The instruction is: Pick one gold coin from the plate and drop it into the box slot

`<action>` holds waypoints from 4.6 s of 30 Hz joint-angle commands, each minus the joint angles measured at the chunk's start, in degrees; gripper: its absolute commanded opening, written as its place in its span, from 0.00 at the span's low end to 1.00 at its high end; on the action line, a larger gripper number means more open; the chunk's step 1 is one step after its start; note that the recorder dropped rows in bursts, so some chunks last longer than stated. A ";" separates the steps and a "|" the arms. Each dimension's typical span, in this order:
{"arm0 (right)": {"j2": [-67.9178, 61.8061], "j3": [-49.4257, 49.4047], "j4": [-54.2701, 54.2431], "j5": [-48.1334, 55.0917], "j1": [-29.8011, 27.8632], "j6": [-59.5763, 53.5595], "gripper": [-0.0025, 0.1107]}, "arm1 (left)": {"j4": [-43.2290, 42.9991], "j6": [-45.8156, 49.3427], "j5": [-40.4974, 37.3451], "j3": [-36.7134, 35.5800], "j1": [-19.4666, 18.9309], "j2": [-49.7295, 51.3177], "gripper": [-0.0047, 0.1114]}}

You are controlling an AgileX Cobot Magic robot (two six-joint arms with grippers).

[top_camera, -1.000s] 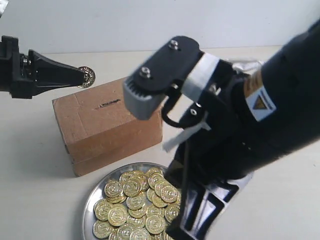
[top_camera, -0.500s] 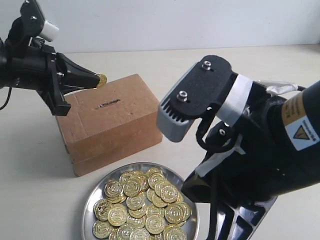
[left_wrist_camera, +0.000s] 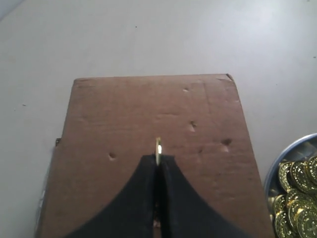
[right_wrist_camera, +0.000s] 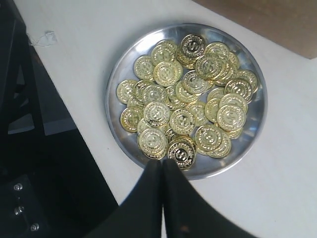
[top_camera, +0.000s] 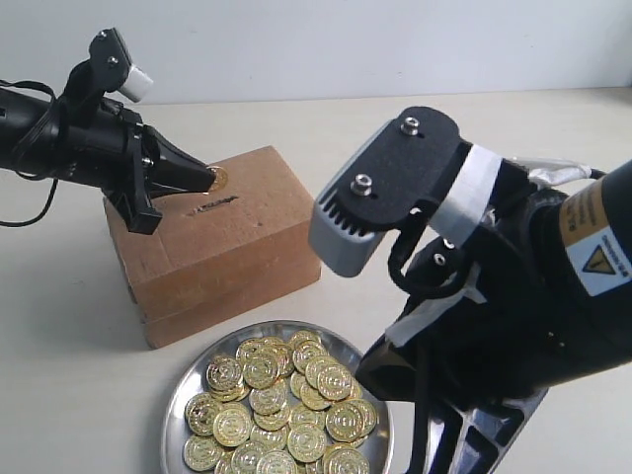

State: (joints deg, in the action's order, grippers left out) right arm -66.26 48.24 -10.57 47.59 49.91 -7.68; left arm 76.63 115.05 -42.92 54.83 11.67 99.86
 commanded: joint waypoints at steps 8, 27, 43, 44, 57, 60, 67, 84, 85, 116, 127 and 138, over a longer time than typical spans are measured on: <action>0.33 -0.30 0.03 -0.53 0.08 0.25 0.02 | -2.75 -2.12 -1.24 0.41 0.27 0.74 0.04; 0.33 -0.30 0.03 -0.53 0.08 0.25 0.02 | -3.01 -1.83 0.08 0.41 0.27 2.87 0.04; 0.33 -0.30 0.03 -0.78 0.08 0.25 0.02 | -2.50 -1.73 2.23 0.41 0.27 -1.30 0.42; 0.33 -0.30 0.03 -1.51 0.08 0.25 0.02 | -2.49 -1.85 2.23 0.41 0.27 -4.27 0.36; 0.33 -0.30 0.07 -31.75 0.08 -12.73 0.02 | -3.58 -12.26 -4.83 0.41 0.27 -31.14 0.04; 0.33 -0.30 0.07 -35.98 0.08 -12.73 0.02 | -3.58 -12.26 -4.97 0.41 0.27 -35.34 0.04; 0.33 -0.30 0.07 -38.45 0.08 -12.73 0.02 | -3.69 -12.26 -5.10 0.41 0.27 -43.99 0.04; 0.99 -0.30 0.07 -38.25 0.08 -12.65 0.02 | -3.84 -12.02 -4.86 0.41 0.27 -48.79 0.04; 1.66 -0.30 0.07 -38.25 0.08 -12.65 0.02 | -3.84 -12.02 -4.85 0.41 0.27 -49.45 0.04; 52.72 -0.30 0.07 -38.25 -46.46 -12.65 0.02 | -4.14 -12.02 -5.10 -11.35 -21.11 -84.10 0.04; 66.26 -0.30 0.07 -38.25 -52.12 -12.65 0.02 | -4.13 -12.02 -5.10 -11.35 -17.43 -92.75 0.04; 66.26 -0.30 0.07 -38.07 -52.75 -12.65 0.02 | -3.32 -12.02 -5.38 -11.35 -15.70 -99.86 0.04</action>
State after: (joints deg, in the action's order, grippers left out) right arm -0.12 48.34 -10.57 9.22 -2.30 -19.99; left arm 72.30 103.42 -48.03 43.85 -4.34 0.10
